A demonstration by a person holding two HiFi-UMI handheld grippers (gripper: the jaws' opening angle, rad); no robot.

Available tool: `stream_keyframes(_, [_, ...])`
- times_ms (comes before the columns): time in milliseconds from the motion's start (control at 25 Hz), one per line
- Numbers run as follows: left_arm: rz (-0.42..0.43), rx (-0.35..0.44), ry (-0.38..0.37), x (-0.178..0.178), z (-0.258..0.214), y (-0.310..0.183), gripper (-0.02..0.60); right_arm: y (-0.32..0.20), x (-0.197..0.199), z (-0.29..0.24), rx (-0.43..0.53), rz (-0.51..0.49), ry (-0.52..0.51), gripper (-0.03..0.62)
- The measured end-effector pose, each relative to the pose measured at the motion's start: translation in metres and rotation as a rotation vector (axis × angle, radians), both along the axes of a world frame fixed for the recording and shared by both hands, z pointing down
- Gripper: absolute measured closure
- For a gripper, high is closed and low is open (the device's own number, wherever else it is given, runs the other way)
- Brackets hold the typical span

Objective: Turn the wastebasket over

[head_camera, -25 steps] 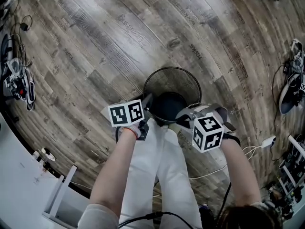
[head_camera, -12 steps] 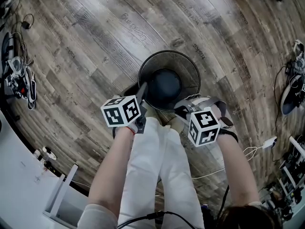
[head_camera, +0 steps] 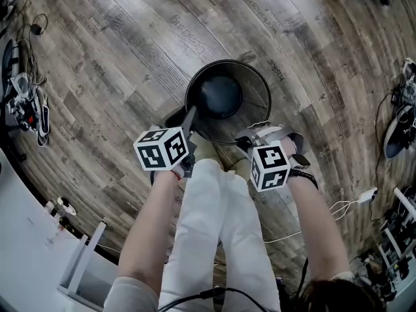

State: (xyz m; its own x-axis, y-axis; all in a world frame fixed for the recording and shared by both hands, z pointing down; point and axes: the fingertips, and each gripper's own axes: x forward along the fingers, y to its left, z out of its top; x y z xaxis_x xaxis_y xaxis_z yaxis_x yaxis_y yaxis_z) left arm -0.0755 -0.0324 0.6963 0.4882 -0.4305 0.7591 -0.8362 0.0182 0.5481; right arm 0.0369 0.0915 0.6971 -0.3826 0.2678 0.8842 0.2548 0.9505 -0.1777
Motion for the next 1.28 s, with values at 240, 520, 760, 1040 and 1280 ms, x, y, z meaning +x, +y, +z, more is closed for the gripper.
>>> stream_keyframes(240, [0.007, -0.044, -0.009, -0.015, 0.015, 0.018, 0.522, 0.011, -0.010, 0.012, -0.011, -0.049, 0.016, 0.549])
stream_keyframes(520, [0.020, -0.042, 0.009, -0.018, 0.018, 0.029, 0.522, 0.023, -0.013, 0.020, 0.008, -0.077, 0.037, 0.546])
stream_keyframes(760, [0.028, -0.022, 0.010, -0.018, 0.018, 0.030, 0.522, 0.023, -0.014, 0.021, 0.013, -0.055, 0.043, 0.537])
stream_keyframes(1040, [0.068, 0.015, -0.005, -0.019, 0.011, 0.030, 0.515, 0.021, -0.017, 0.016, -0.029, 0.050, 0.016, 0.472])
stream_keyframes(1280, [0.131, 0.110, -0.028, -0.014, -0.002, 0.029, 0.417, 0.012, -0.017, 0.002, -0.014, 0.139, -0.050, 0.414])
